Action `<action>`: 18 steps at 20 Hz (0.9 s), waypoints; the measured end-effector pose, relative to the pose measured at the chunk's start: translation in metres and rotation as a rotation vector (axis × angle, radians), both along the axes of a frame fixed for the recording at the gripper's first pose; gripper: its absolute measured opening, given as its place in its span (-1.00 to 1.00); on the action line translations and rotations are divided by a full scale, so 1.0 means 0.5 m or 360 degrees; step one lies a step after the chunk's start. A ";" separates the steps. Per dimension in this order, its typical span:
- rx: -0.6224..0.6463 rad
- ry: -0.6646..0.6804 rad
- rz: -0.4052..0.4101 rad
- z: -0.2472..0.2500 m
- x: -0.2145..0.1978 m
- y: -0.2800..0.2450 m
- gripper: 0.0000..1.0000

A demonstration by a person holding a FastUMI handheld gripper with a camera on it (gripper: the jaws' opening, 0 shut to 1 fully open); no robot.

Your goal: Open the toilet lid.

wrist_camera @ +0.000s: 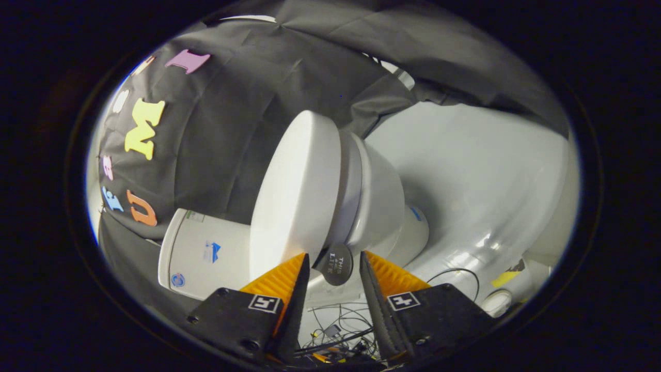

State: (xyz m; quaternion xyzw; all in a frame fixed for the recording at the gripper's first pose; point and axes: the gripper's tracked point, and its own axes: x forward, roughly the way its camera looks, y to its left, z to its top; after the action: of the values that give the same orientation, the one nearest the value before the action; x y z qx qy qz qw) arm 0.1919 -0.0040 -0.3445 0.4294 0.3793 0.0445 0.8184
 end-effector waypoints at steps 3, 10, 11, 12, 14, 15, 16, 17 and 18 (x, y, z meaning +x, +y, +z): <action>0.0061 -0.0003 0.0004 0.002 0.011 0.013 -0.09; 0.0208 0.0025 -0.0077 0.007 0.012 0.004 -0.64; 0.0216 0.0021 -0.0084 0.011 0.012 0.002 -0.67; 0.0218 0.0019 -0.0088 0.012 0.014 0.007 -0.74; 0.0212 0.0022 -0.0091 0.012 0.015 0.002 -0.82; 0.0211 0.0031 -0.0101 0.015 0.015 0.006 -0.82; 0.0206 0.0040 -0.0104 0.017 0.017 0.004 -0.82; 0.0194 0.0046 -0.0109 0.017 0.015 0.003 -0.82; 0.0179 0.0050 -0.0116 0.018 0.015 -0.001 -0.82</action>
State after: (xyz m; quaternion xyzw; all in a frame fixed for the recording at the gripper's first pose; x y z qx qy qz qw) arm 0.1995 -0.0044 -0.3356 0.4889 0.3732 0.0291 0.7879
